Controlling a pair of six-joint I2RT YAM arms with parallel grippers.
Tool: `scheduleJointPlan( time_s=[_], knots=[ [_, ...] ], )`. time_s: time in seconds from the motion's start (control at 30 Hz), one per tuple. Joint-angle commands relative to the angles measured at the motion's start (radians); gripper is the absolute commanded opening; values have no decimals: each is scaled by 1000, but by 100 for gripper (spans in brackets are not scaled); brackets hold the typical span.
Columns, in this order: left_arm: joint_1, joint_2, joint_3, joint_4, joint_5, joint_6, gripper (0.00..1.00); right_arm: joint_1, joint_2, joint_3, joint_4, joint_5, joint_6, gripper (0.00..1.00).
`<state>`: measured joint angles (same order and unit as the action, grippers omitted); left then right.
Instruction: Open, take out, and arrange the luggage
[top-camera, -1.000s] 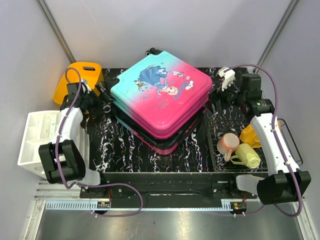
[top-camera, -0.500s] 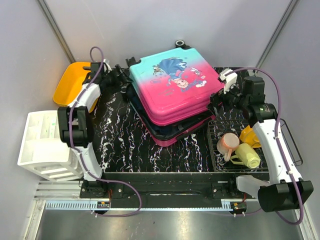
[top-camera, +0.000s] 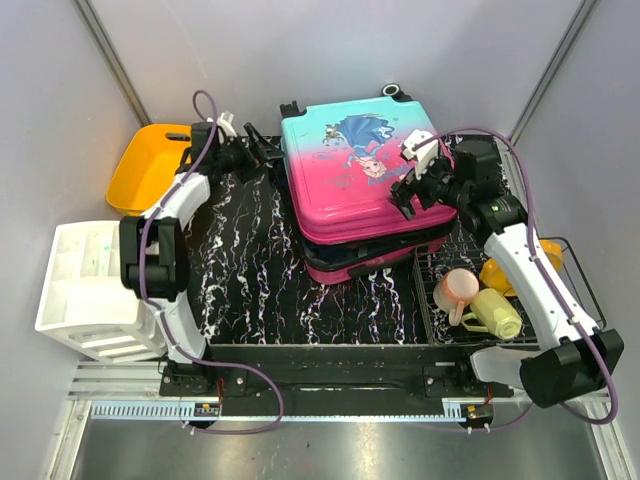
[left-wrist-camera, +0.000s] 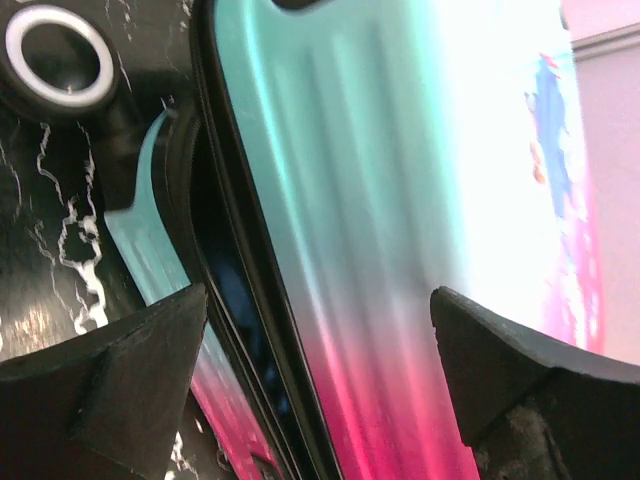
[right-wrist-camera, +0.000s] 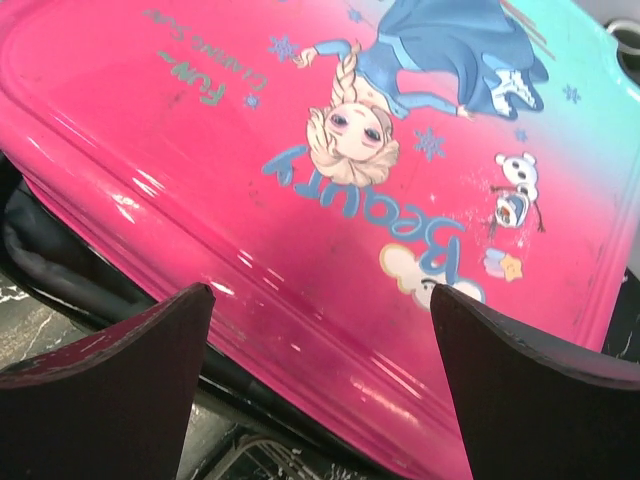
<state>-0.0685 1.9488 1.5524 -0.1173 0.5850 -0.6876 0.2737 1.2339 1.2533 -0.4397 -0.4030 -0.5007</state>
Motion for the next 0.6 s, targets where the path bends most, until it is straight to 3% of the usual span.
scheduleJointPlan(
  time_s=[0.0,0.07,0.1,0.13,0.23,0.3,0.57],
  knots=[
    [56,-189,-153,258,88,-138,99,44,36,122,-6,4,-24,100],
    [64,-226,-184,191,75,-90,95,50,70,177,-33,3,5,100],
    [62,-234,-190,159,62,-72,88,50,84,198,-57,3,17,100],
    [64,-234,-192,121,56,-46,74,50,105,216,-70,3,27,100],
    [64,-206,-196,39,36,-49,44,51,134,271,-108,1,40,100],
    [64,-182,-199,34,61,-55,40,53,144,296,-137,-8,34,100],
    [52,-54,-166,88,91,-9,41,64,168,339,-200,-16,1,100]
  ],
)
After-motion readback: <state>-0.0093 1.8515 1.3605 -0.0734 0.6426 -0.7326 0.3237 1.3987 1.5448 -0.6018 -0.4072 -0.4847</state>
